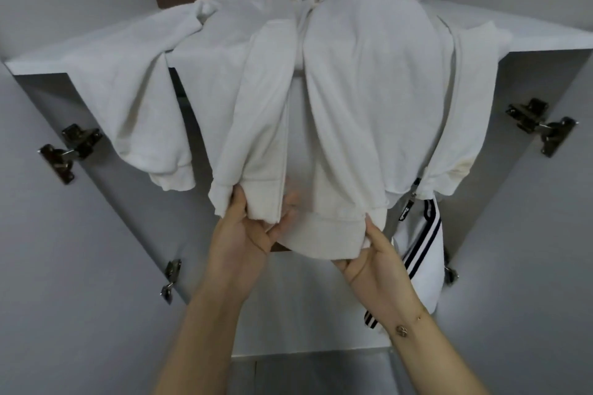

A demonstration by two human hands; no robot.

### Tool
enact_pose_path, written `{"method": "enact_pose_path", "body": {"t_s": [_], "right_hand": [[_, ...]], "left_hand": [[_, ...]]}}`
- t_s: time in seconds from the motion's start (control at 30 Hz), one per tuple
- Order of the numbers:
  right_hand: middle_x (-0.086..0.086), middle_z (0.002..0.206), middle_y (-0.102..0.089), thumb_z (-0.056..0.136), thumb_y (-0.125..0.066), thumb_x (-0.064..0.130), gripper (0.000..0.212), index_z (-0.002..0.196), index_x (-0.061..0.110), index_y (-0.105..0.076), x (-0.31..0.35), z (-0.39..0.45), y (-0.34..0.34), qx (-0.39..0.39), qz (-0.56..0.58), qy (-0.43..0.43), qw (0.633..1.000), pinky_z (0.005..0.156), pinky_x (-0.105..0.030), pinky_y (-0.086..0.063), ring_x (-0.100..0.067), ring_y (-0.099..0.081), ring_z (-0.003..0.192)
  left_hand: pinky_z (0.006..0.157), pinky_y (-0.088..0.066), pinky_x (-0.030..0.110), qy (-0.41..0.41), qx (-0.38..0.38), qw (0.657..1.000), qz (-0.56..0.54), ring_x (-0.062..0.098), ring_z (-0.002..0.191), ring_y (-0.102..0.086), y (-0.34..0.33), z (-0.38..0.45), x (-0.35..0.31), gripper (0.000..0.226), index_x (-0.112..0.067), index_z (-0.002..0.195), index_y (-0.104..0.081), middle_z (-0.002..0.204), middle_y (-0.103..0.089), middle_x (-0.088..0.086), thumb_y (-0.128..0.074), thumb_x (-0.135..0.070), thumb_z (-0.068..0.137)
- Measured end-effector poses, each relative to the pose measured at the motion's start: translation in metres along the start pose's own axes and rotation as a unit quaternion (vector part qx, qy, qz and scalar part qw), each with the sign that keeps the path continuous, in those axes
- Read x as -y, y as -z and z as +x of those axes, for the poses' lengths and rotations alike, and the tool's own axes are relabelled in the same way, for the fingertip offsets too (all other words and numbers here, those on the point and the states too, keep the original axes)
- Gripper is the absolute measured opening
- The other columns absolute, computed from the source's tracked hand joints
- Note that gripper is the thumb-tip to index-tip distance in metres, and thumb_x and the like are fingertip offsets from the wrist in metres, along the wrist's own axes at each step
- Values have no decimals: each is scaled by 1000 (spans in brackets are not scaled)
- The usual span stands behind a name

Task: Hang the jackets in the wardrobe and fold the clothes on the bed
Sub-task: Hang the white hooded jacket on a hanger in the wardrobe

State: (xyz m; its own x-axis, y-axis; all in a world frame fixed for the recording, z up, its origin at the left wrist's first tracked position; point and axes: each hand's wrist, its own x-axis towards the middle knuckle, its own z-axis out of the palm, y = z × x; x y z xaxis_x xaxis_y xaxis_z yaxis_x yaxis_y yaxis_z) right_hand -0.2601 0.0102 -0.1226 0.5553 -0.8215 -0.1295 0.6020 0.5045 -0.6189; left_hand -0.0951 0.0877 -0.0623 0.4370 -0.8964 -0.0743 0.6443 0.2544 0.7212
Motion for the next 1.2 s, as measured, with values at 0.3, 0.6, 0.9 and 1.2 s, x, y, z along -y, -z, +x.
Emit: {"method": "enact_pose_path", "body": {"t_s": [0.3, 0.6, 0.9, 1.2], "right_hand": [[-9, 139, -56, 86, -72, 31, 60, 140, 16, -51, -15, -20, -10, 50, -41, 20, 998, 97, -35, -52, -24, -56, 125], [0, 99, -58, 96, -56, 35, 31, 119, 14, -57, 30, 1, 36, -296, -32, 99, 949, 79, -25, -47, -13, -58, 86], [-2, 108, -58, 92, -63, 35, 31, 113, 13, -55, 85, 37, 49, -245, -61, 81, 964, 84, -31, -52, -18, -61, 100], [-2, 72, -68, 77, -70, 14, 8, 74, 11, -76, 69, -2, 36, -98, -58, 107, 988, 71, -21, -57, -9, -67, 68]], "left_hand": [[54, -50, 14, -18, 4, 999, -33, 3, 56, -56, -3, -5, -8, 39, -11, 113, -63, 95, -74, 5, -66, -32, 80], [62, -56, 18, -41, -4, 999, 35, 6, 66, -66, 3, -17, -12, 22, -23, 97, -76, 97, -75, 6, -64, -31, 80], [77, -56, 21, -18, -6, 997, 73, 2, 93, -68, -45, -23, 31, 25, -30, 93, -79, 103, -74, -11, -74, -18, 71], [74, -56, 19, -35, -13, 992, 118, 14, 96, -72, -56, -19, 50, 47, -8, 110, -69, 105, -75, 1, -78, -19, 65]]}}
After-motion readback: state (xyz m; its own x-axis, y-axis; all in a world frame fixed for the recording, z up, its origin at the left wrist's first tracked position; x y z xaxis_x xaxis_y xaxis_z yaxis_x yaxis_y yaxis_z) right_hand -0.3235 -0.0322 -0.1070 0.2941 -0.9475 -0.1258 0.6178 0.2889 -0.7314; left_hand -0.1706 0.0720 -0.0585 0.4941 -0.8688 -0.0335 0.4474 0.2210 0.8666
